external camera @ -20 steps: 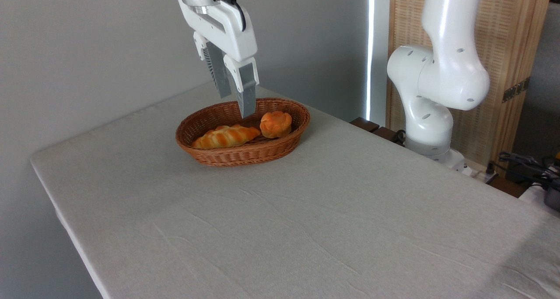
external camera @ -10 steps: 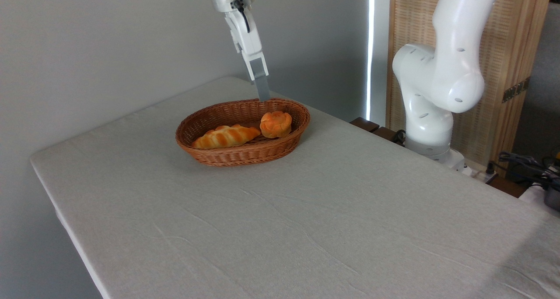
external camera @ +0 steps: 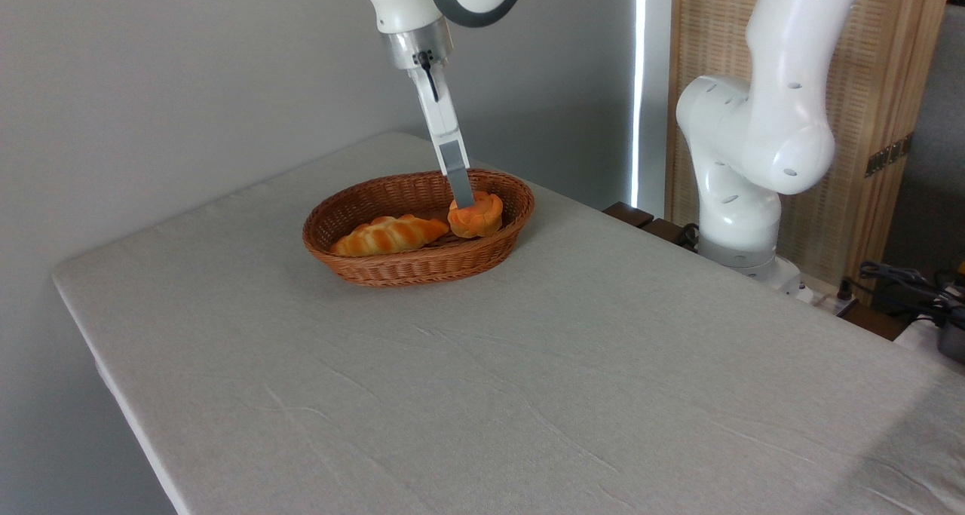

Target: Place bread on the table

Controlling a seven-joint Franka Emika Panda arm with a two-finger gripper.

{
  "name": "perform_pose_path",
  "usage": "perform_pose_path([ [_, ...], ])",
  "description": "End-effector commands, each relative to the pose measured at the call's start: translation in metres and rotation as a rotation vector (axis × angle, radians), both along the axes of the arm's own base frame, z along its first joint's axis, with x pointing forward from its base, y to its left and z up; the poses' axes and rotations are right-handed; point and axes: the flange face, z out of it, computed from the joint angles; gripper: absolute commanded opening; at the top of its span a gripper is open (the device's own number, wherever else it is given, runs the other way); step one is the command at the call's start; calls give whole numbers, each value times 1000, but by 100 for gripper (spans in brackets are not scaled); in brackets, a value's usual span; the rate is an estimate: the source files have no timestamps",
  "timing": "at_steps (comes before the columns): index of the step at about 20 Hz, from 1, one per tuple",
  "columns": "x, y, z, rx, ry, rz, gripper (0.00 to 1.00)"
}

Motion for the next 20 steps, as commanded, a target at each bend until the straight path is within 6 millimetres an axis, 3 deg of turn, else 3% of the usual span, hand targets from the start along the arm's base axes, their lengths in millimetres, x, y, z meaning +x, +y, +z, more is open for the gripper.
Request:
perform_pose_path([
  [1,-3,0,-15,1,-3,4,100],
  [11,0,2,-36,-6,-20,2,99],
  [13,-1,0,-40,0,-10,-2,84],
  [14,0,-1,-43,2,-3,-2,67],
  [17,0,-1,-44,2,-1,-10,37],
  [20,0,-1,-45,5,0,-14,28],
])
